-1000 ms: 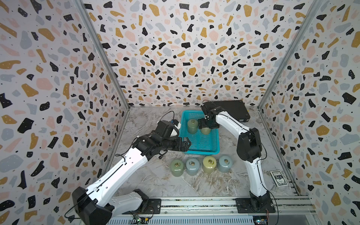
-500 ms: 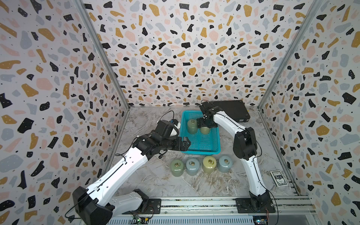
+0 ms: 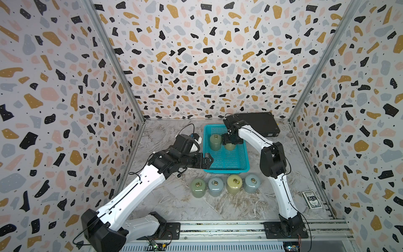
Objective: Take the tea canister out of the basket
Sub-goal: Pick up the tea canister from the basket.
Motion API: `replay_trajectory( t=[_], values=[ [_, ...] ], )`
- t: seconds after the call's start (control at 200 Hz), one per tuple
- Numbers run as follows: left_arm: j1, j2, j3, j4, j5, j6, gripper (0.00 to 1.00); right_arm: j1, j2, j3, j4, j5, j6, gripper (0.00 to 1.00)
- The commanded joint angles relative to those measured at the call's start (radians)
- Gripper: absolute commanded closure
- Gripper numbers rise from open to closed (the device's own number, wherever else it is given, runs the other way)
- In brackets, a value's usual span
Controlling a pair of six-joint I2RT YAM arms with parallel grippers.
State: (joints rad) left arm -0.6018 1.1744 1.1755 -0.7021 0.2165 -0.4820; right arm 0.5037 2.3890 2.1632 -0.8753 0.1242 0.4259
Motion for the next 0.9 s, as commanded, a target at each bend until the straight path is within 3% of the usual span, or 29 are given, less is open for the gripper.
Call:
replay_trajectory(
  t=[0.0, 0.466, 0.896],
  values=[
    [0.007, -0.021, 0.015, 0.026, 0.019, 0.007, 0.0, -0.01, -0.09, 0.02, -0.048, 0.023, -0.019, 0.19],
    [0.007, -0.049, -0.026, 0.087, 0.123, -0.017, 0.0, -0.004, -0.339, -0.048, -0.106, 0.0, -0.01, 0.19],
    [0.001, -0.049, -0.057, 0.11, 0.211, -0.044, 0.0, -0.002, -0.765, -0.473, -0.099, 0.029, 0.038, 0.17]
  ],
)
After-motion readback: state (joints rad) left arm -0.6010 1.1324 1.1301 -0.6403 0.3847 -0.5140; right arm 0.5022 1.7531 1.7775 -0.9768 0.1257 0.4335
